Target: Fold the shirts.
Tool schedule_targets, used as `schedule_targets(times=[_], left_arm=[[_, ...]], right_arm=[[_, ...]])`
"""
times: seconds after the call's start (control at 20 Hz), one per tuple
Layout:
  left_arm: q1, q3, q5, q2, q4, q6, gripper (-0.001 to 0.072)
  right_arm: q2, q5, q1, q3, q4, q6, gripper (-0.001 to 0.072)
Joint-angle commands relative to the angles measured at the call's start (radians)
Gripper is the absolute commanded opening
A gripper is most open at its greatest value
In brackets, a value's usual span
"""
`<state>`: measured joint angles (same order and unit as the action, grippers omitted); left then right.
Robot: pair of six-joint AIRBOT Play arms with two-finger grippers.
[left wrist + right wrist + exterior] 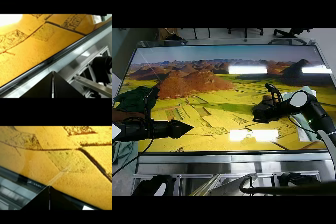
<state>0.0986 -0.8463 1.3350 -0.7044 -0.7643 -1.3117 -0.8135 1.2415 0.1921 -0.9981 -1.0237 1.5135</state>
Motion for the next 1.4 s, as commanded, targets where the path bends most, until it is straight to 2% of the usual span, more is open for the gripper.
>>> schedule_targets(times=[0.0, 0.15, 0.2, 0.3, 0.4, 0.45, 0.5, 0.55, 0.65, 0.85, 1.05, 1.35], left_arm=[[0.000, 0.000, 0.000, 0.001, -0.003, 0.002, 0.0018], [0.000, 0.000, -0.020, 0.001, -0.011, 0.003, 0.0018], [0.000, -0.009, -0.037, 0.000, -0.056, 0.002, 0.0018], [0.000, -0.072, -0.069, -0.023, -0.280, -0.006, 0.0018], [-0.005, -0.173, -0.064, -0.089, -0.551, -0.066, 0.0021], [-0.017, -0.227, -0.062, -0.135, -0.677, -0.066, 0.0068], [-0.036, -0.270, -0.072, -0.184, -0.780, -0.067, 0.0439], [-0.071, -0.308, -0.097, -0.242, -0.870, -0.096, 0.0690], [-0.159, -0.373, -0.143, -0.370, -0.947, -0.109, 0.0689], [-0.348, -0.491, -0.263, -0.683, -0.933, -0.108, 0.0690], [-0.390, -0.632, -0.386, -0.970, -0.938, -0.107, 0.0691], [-0.390, -0.834, -0.292, -1.225, -0.972, -0.107, 0.0689]], right_arm=[[0.001, 0.000, 0.001, 0.000, -0.001, 0.001, 0.0018], [0.001, 0.000, 0.001, 0.000, 0.000, 0.001, 0.0018], [0.001, 0.000, 0.001, 0.000, 0.000, 0.001, 0.0018], [0.001, 0.000, 0.001, 0.000, -0.001, 0.001, 0.0018], [0.001, 0.000, 0.001, 0.000, 0.000, 0.001, 0.0018], [0.001, 0.000, 0.001, 0.000, -0.001, 0.001, 0.0018], [0.000, 0.000, 0.001, 0.000, 0.000, 0.001, 0.0018], [0.000, 0.000, 0.000, 0.000, -0.001, 0.001, 0.0018], [0.000, 0.000, 0.001, 0.000, 0.000, 0.001, 0.0018], [0.000, 0.000, 0.001, 0.000, 0.000, 0.001, 0.0018], [0.000, 0.000, 0.001, 0.000, -0.001, 0.001, 0.0018], [-0.002, 0.000, 0.001, 0.000, 0.000, 0.001, 0.0018]])
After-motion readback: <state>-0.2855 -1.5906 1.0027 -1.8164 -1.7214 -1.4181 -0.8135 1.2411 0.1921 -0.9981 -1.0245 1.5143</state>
